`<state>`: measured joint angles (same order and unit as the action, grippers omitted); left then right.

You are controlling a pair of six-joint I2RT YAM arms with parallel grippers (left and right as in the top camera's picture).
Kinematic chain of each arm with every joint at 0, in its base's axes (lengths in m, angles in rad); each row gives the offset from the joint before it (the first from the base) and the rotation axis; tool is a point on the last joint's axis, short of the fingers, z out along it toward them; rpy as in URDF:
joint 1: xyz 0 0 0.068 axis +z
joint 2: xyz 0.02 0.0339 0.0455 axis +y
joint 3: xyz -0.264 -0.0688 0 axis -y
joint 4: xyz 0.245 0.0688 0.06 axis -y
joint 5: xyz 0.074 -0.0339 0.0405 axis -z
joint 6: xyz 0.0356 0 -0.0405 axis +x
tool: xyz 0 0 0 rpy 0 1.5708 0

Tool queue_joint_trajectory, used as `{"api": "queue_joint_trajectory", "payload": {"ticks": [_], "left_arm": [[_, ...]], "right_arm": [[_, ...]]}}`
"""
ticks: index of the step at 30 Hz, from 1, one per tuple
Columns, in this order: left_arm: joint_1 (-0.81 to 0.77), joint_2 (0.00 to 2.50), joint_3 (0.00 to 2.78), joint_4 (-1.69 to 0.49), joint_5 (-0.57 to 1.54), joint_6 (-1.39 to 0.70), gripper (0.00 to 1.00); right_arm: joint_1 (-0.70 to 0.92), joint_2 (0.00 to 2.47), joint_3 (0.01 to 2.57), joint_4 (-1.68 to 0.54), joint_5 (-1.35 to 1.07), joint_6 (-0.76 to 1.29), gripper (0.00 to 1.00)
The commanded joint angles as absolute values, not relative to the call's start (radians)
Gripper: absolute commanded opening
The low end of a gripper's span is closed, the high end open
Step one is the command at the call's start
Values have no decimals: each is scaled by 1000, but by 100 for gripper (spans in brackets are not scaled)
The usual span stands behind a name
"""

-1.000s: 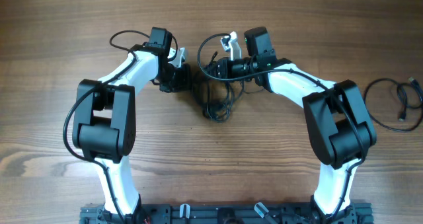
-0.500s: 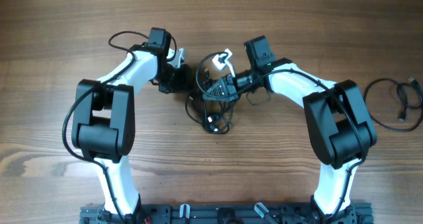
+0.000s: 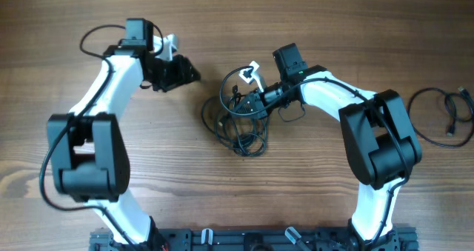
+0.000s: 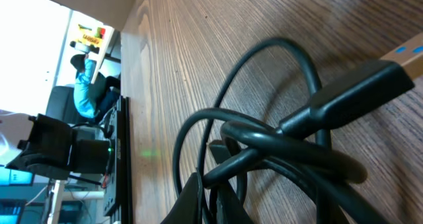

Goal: Untangle cables

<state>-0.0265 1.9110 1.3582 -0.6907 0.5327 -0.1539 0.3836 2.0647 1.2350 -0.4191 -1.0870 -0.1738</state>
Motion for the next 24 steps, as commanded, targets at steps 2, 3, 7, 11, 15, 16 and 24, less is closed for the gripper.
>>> {"api": "queue_joint_trajectory", "payload": {"ticks": [2,3,7,11,15,16,24], "left_arm": [[-27,1855,1356,-686,602,-49,71],[-38,1860,1356,-708,628,30,70],[-90,1863,1356,-820,657,323,68],[-134,1863,1356,-867,657,457,63],[-154,1863,1356,-876,654,495,61],[-155,1863,1356,-876,654,494,61],[-171,1892,1356,-862,654,494,61]], "right_arm": [[389,2072,1235,-401,-1071,-156,4],[389,2072,1235,-402,-1071,-152,4],[387,2072,1235,-402,-1068,-120,4],[386,2072,1235,-408,-1068,-118,4],[386,2072,1235,-406,-1068,-107,4],[386,2072,1235,-406,-1068,-107,4],[386,2072,1235,-405,-1069,-105,4]]}}
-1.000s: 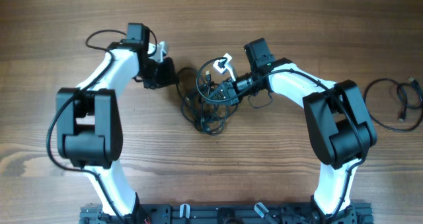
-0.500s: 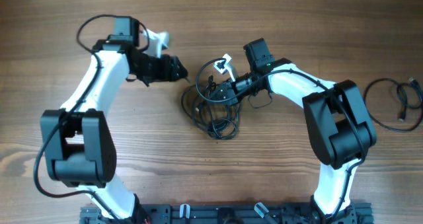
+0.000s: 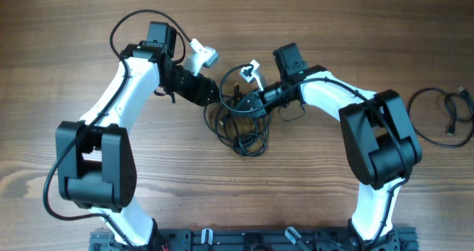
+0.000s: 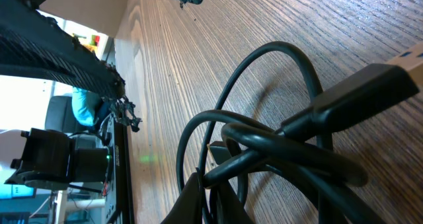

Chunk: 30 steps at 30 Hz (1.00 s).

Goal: Untangle cables

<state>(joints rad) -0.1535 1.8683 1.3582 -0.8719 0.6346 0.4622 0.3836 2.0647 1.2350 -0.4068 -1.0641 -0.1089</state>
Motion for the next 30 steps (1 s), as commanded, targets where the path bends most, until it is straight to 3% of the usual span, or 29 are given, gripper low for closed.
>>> {"api": "queue_joint_trajectory", "payload": {"ticks": [1,4,30], "left_arm": [[-177,1898,1356,-858,654,494,61],[-188,1919,1356,-848,635,495,57],[-221,1993,1356,-823,635,494,60]], "right_arm": [[386,2072,1235,-405,-1069,-105,4],[386,2072,1235,-403,-1068,-105,4],[386,2072,1235,-400,-1069,-105,4]]}}
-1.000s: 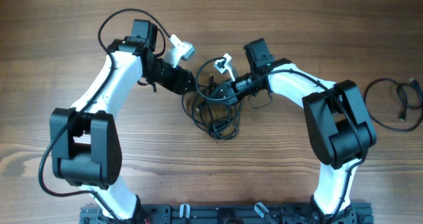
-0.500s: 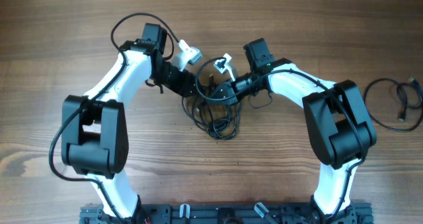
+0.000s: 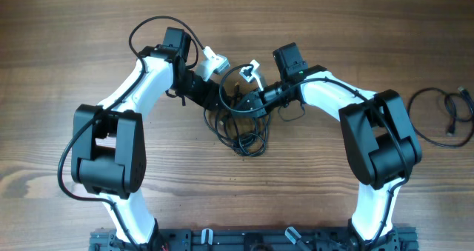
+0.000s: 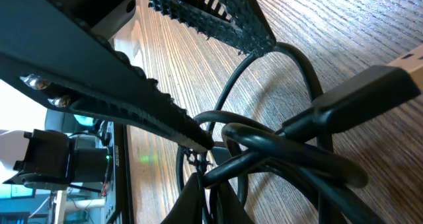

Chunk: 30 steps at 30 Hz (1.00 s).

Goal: Untangle cables

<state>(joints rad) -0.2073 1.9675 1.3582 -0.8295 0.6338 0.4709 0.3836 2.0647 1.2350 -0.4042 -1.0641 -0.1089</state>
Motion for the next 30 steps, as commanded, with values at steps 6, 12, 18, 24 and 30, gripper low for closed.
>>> {"api": "queue_joint_trajectory", "payload": {"ticks": [6,12,18,24,30], "left_arm": [[-234,2035,1356,-786,618,484,58],[-233,2043,1356,-680,548,307,23],[-233,2043,1356,-627,531,207,18],[-232,2043,1356,-611,357,88,20],[-232,2043,1356,-612,358,88,25]], "right_arm": [[386,2072,1235,-391,-1069,-105,4],[390,2072,1235,-394,-1121,-107,4],[427,2072,1235,-443,-1162,-172,4],[415,2072,1235,-464,-1121,-180,4],[389,2072,1235,-434,-1059,-92,4]]}}
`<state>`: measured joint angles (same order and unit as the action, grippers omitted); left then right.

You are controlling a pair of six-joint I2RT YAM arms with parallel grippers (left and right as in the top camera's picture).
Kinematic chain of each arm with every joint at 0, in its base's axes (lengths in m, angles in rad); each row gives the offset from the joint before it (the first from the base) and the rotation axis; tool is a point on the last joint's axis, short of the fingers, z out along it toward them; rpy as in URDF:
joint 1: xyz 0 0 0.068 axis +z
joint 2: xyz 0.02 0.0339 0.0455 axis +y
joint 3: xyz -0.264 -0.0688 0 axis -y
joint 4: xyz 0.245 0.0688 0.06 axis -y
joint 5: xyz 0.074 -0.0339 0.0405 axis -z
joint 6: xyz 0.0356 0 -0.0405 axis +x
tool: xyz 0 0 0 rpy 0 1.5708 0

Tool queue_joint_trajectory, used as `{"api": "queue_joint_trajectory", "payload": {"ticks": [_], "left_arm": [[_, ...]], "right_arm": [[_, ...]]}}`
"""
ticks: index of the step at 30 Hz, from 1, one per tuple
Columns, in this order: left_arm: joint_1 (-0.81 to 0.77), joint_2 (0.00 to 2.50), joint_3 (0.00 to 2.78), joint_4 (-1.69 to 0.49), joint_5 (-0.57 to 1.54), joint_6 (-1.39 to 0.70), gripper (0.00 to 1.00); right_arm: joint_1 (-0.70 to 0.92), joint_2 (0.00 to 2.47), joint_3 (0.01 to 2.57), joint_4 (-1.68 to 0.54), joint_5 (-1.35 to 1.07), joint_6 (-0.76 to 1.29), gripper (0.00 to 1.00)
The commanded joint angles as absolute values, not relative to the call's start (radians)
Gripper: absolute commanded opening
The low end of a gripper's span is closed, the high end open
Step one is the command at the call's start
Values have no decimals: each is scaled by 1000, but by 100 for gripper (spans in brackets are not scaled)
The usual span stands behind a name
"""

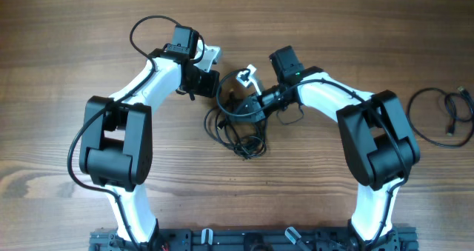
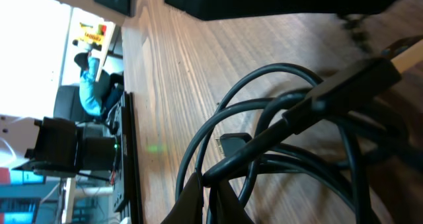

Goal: Untangle cables

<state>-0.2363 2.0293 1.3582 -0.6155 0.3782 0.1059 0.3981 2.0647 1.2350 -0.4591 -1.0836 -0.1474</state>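
A knot of black cables [image 1: 238, 126] lies on the wooden table [image 1: 89, 162] between my two arms. My right gripper [image 1: 238, 104] reaches into its top from the right. In the right wrist view, that gripper [image 2: 210, 192] is shut on one thin black strand, with loops [image 2: 264, 118] and a black plug [image 2: 350, 78] beyond the fingertips. My left gripper [image 1: 213, 86] points down at the knot's upper left edge. Its dark body fills the top of the right wrist view. Its jaws are hidden, so its state is unclear.
A separate coiled black cable [image 1: 444, 116] lies by itself at the table's right edge. The arm bases and a black rail [image 1: 252, 240] run along the front edge.
My left gripper, then open with its toothed jaws right over the loops, now stands higher and steeper at the knot's upper left. The plug and loops have shifted. My right gripper still holds its strand.
At first my left gripper was far to the left of the knot, while my right held a strand. It was then closer, then open against the loops. Now it sits above the knot's upper left, and the cables have moved a little.
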Motion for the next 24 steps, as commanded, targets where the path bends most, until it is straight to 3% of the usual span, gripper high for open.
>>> {"api": "queue_joint_trajectory", "payload": {"ticks": [1,5,7,11,13,24], "left_arm": [[-232,2043,1356,-617,358,88,30],[-222,2040,1356,-626,358,88,40],[-204,2038,1374,-658,369,87,50],[-157,2037,1402,-713,581,133,61],[-139,2037,1402,-751,687,228,67],[-139,2037,1402,-756,704,250,65]], "right_arm": [[390,2072,1235,-419,-1024,-60,4],[394,2072,1235,-384,-965,3,4],[395,2072,1235,-375,-965,3,4],[395,2072,1235,-371,-988,-2,4],[395,2072,1235,-349,-1118,-72,4],[395,2072,1235,-168,-1206,60,4]]}}
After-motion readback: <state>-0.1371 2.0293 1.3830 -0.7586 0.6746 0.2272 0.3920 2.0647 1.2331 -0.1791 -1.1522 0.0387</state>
